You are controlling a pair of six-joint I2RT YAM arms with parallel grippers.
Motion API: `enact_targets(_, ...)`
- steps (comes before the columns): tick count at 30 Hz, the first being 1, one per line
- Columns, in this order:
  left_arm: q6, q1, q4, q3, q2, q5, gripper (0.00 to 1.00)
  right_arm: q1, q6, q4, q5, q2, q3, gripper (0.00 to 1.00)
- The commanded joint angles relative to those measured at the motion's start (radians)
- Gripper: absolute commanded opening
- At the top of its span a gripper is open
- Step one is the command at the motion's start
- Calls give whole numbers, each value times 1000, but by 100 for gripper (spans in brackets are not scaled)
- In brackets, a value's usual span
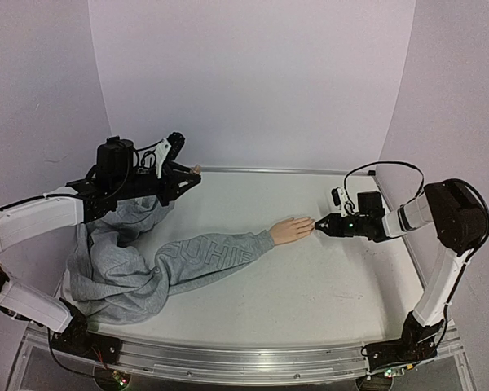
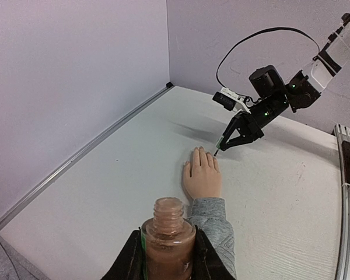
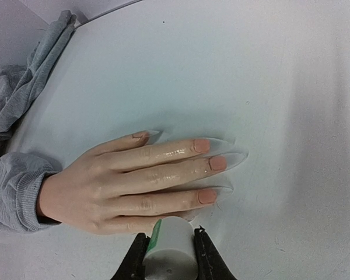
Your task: Paint the nails
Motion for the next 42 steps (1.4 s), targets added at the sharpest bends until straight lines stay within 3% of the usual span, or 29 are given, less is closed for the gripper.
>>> enact_targets(1,-8,6,61,17,-22,15,0,4,-11,-14,-15,10,40,0)
enact_targets(42,-5,6,61,15,-25,14,0,16,-13,-72,17,43,78,0)
